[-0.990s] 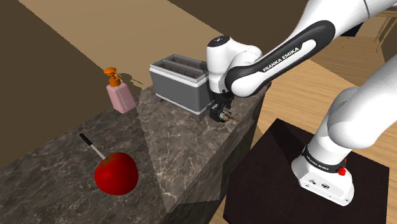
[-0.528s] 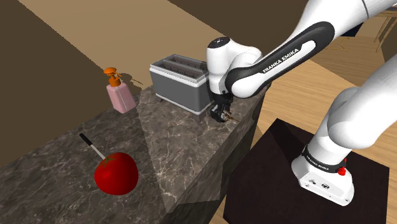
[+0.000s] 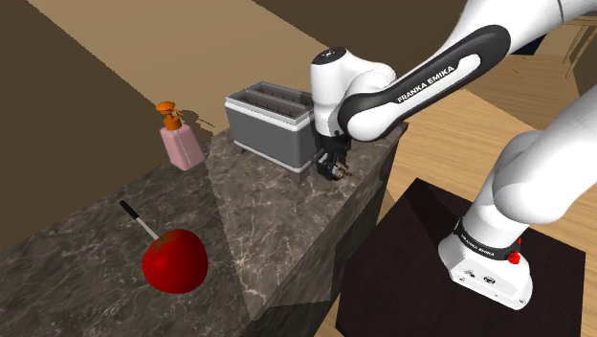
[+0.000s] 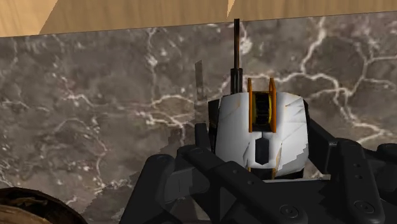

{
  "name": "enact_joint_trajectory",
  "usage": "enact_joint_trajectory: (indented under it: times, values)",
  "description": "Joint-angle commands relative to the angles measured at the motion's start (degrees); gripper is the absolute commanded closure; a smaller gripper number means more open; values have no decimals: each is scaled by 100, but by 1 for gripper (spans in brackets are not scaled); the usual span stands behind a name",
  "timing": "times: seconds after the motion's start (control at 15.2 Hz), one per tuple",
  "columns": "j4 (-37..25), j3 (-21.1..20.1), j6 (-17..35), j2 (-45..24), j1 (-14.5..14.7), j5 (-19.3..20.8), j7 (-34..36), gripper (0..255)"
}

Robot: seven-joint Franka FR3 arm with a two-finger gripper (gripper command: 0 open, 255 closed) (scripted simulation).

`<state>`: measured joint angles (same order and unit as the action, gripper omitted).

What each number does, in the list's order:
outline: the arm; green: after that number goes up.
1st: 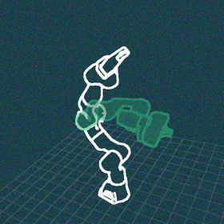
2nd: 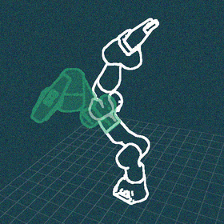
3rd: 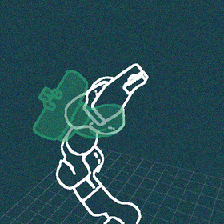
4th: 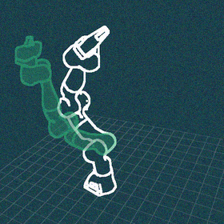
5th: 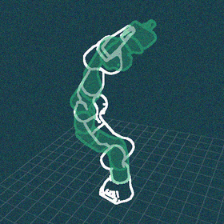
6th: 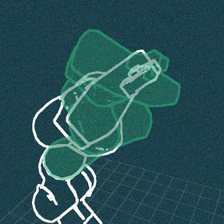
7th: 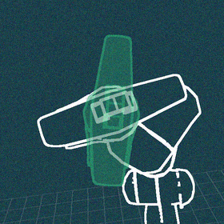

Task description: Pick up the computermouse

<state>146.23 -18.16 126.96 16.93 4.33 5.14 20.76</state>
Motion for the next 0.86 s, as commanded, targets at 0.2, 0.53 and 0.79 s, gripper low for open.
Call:
enact_joint_trajectory:
  times: [0.2, 0.53, 0.79]
  values:
    - [-205, 56, -430, 240, 29, -88, -128, 255]
    - [-441, 102, -849, 434, 51, -148, -227, 255]
    - [-551, 121, -1027, 506, 57, -168, -266, 255]
